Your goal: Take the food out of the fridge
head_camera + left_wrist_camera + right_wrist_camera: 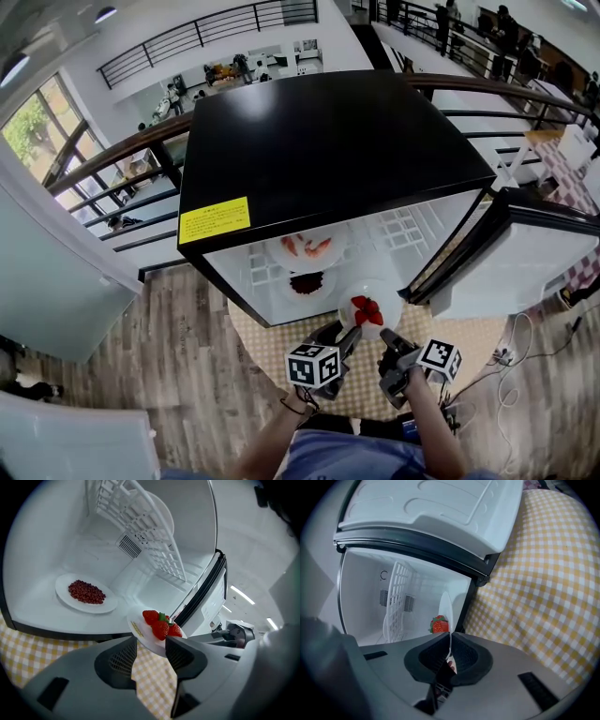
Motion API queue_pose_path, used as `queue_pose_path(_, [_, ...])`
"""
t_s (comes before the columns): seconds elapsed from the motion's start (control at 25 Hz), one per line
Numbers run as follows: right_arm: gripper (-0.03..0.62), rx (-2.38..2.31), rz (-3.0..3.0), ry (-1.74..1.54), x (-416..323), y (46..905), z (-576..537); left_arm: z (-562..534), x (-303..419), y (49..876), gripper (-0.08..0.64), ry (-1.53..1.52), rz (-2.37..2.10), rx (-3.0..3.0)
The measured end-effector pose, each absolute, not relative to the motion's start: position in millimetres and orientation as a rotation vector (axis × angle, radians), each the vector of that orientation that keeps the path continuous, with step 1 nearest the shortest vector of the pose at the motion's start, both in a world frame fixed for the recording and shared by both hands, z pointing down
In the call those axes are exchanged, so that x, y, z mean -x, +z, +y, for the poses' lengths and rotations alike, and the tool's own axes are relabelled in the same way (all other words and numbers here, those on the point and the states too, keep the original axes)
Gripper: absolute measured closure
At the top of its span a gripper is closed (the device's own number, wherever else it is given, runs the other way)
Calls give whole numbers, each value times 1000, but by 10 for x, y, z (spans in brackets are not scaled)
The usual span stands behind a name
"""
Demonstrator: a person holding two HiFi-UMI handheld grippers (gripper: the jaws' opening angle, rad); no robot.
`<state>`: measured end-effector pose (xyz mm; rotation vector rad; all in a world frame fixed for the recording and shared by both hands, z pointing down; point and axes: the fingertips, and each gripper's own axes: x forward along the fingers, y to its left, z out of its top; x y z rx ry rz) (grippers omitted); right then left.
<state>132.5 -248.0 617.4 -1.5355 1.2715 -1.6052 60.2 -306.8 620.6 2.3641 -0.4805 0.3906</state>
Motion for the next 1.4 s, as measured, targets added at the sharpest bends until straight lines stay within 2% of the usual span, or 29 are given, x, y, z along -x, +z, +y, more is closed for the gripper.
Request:
queue_pose_path(0.52, [571, 1468, 1330, -1517, -966, 5778, -2197, -2808, -239, 5724, 371, 385, -493, -2473])
queue_pose_path(1.4, [571, 1374, 1313, -1508, -885, 5540, -1593, -2207, -142, 5410, 371, 349, -536, -2524])
